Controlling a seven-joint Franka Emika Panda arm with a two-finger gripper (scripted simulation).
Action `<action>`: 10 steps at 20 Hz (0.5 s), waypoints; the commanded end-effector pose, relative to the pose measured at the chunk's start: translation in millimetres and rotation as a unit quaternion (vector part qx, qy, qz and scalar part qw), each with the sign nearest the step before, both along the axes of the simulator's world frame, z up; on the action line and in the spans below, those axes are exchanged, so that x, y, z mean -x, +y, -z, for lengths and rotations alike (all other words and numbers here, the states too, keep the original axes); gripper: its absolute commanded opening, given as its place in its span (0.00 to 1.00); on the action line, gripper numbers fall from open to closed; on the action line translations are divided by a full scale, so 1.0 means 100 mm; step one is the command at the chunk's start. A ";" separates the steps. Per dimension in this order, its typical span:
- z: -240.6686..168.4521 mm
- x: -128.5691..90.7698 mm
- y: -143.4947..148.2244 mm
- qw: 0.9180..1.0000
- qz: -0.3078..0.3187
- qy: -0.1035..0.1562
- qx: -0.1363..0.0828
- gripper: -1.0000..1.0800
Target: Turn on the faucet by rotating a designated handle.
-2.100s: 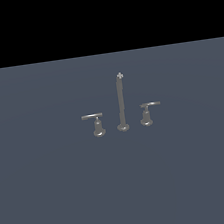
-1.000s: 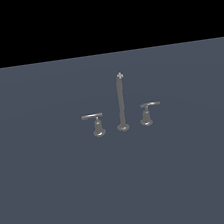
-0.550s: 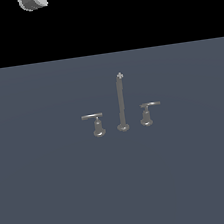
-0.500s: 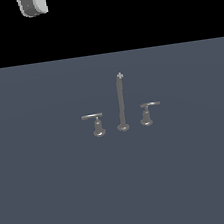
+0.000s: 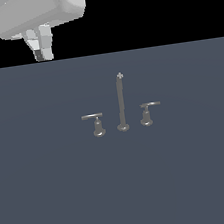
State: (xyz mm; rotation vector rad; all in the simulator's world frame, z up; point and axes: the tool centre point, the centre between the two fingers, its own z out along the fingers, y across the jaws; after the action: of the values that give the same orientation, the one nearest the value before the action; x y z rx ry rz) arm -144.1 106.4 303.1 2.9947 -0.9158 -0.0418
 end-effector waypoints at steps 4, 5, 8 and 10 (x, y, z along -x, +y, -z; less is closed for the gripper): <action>0.30 -0.25 0.10 0.998 0.058 -0.002 -0.001 0.00; 0.35 -0.29 0.11 0.998 0.068 -0.002 -0.001 0.00; 0.51 -0.43 0.14 0.995 0.098 -0.003 -0.001 0.00; 0.61 -0.52 0.16 0.993 0.118 -0.004 -0.001 0.00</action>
State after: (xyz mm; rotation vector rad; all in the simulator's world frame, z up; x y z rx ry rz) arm -99.3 120.8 250.0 2.8907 -1.2204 -0.0348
